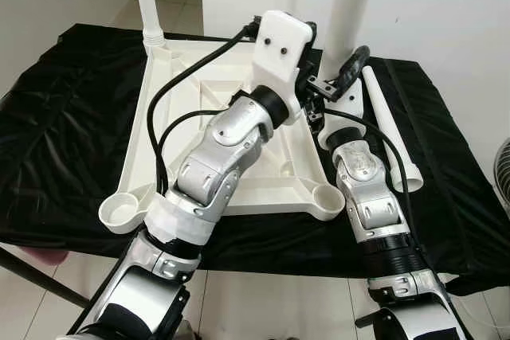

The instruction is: Building children table

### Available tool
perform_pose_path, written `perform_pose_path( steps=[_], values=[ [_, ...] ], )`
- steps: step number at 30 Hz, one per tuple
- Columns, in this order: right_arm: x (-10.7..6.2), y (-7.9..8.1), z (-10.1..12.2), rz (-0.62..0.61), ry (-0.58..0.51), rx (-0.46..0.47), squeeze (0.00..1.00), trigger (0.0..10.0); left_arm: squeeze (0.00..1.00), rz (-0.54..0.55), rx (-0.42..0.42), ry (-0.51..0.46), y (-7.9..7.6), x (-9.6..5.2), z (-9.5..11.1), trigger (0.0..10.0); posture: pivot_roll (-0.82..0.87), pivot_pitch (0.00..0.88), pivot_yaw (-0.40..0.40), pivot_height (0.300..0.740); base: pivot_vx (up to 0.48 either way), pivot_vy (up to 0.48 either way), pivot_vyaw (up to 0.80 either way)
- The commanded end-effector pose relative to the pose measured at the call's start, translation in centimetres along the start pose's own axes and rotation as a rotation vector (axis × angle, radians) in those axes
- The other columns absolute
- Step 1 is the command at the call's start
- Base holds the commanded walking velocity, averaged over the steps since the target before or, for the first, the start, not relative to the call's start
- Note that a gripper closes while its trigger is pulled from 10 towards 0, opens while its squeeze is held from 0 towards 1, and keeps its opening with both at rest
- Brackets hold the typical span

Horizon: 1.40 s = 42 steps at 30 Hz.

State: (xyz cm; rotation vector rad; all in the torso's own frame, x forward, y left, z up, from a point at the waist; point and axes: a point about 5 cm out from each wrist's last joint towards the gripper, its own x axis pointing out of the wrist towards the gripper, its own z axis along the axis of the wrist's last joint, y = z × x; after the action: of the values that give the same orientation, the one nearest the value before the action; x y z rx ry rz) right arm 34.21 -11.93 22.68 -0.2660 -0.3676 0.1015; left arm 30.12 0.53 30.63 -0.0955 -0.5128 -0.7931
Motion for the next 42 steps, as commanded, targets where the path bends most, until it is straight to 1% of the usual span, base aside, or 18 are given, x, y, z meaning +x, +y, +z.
perform_pose_path(
  steps=[1,4,5,6,9,10,13,16,20,22,23,25,28,29,30,35,41,42],
  values=[
    [0.1,-0.3,-0.2,-0.023,0.014,0.025,0.00,10.0,0.00,-0.070,-0.020,0.004,0.0,-0.3,0.0,10.0,0.13,0.069,-0.047,0.740,0.000,0.000,0.00],
    [0.0,-0.4,-0.4,-0.025,0.024,0.064,0.00,10.0,0.00,-0.048,-0.044,-0.004,1.1,-0.8,0.2,10.0,0.13,0.070,-0.045,0.740,0.000,0.000,0.00],
    [0.0,-0.4,-0.4,-0.025,0.024,0.064,0.00,10.0,0.00,-0.048,-0.044,-0.004,1.1,-0.8,0.2,10.0,0.13,0.070,-0.045,0.740,0.000,0.000,0.00],
    [-0.2,-0.5,-0.6,-0.035,0.039,0.087,0.00,10.0,0.00,-0.032,-0.069,-0.018,2.1,-1.3,0.7,10.0,0.13,0.070,-0.045,0.740,0.000,0.000,0.00],
    [-0.2,-0.6,-0.7,-0.040,0.043,0.090,0.00,10.0,0.00,-0.027,-0.076,-0.024,2.5,-1.5,0.8,10.0,0.13,0.070,-0.045,0.740,0.000,0.000,0.00],
    [-0.3,-0.7,-0.9,-0.046,0.049,0.098,0.00,10.0,0.00,-0.024,-0.099,-0.036,2.9,-1.7,1.1,10.0,0.13,0.070,-0.045,0.740,0.000,0.000,0.00],
    [-0.4,-0.7,-1.0,-0.053,0.053,0.108,0.00,10.0,0.00,-0.023,-0.116,-0.047,3.2,-2.0,1.3,10.0,0.13,0.068,-0.046,0.740,0.000,0.000,0.00],
    [-0.6,-1.2,-1.2,-0.082,0.059,0.117,0.00,10.0,0.00,-0.019,-0.157,-0.061,4.0,-2.7,1.5,10.0,0.14,0.068,-0.049,0.740,0.000,0.000,0.00],
    [-0.7,-1.5,-1.3,-0.103,0.063,0.127,0.00,10.0,0.00,-0.014,-0.168,-0.060,4.3,-3.0,1.5,10.0,0.14,0.071,-0.052,0.740,0.000,0.000,0.00],
    [-1.1,-1.7,-1.7,-0.131,0.076,0.158,0.00,10.0,0.00,0.007,-0.171,-0.018,4.5,-3.5,0.7,10.0,0.15,0.072,-0.048,0.740,0.000,0.000,0.00],
    [-1.1,-1.7,-1.7,-0.131,0.076,0.158,0.00,10.0,0.00,0.007,-0.171,-0.018,4.5,-3.5,0.7,10.0,0.15,0.072,-0.048,0.740,0.000,0.000,0.00],
    [-1.5,-1.5,-1.7,-0.117,0.075,0.166,0.00,10.0,0.00,0.049,-0.154,0.044,4.6,-3.9,-0.7,10.0,0.14,0.075,-0.046,0.740,0.000,0.000,0.00],
    [-1.6,-1.3,-1.8,-0.108,0.071,0.160,0.00,10.0,0.00,0.070,-0.151,0.075,4.6,-4.2,-1.5,10.0,0.14,0.076,-0.046,0.740,0.000,0.000,0.00],
    [-2.3,-1.1,-2.1,-0.104,0.085,0.175,0.00,10.0,0.00,0.158,-0.150,0.132,5.0,-5.0,-3.1,10.0,0.12,0.069,-0.041,0.740,0.000,0.000,0.00],
    [-2.5,-1.1,-2.1,-0.103,0.088,0.182,0.00,10.0,0.00,0.186,-0.149,0.145,5.1,-5.3,-3.6,10.0,0.12,0.069,-0.041,0.740,0.000,0.000,0.00],
    [-3.0,-1.0,-1.8,-0.092,0.069,0.185,0.00,10.0,0.00,0.241,-0.193,0.151,5.7,-5.9,-3.9,10.0,0.11,0.056,-0.033,0.740,0.000,0.000,0.00],
    [-3.4,-1.1,-1.5,-0.087,0.032,0.182,0.00,10.0,0.00,0.291,-0.142,0.205,6.3,-6.6,-5.0,10.0,0.10,0.039,-0.029,0.740,0.000,0.000,0.00],
    [-3.5,-1.1,-1.4,-0.080,0.025,0.190,0.00,10.0,0.00,0.291,-0.109,0.229,6.2,-7.0,-5.4,10.0,0.11,0.036,-0.028,0.740,0.000,0.000,0.00]
  ],
)
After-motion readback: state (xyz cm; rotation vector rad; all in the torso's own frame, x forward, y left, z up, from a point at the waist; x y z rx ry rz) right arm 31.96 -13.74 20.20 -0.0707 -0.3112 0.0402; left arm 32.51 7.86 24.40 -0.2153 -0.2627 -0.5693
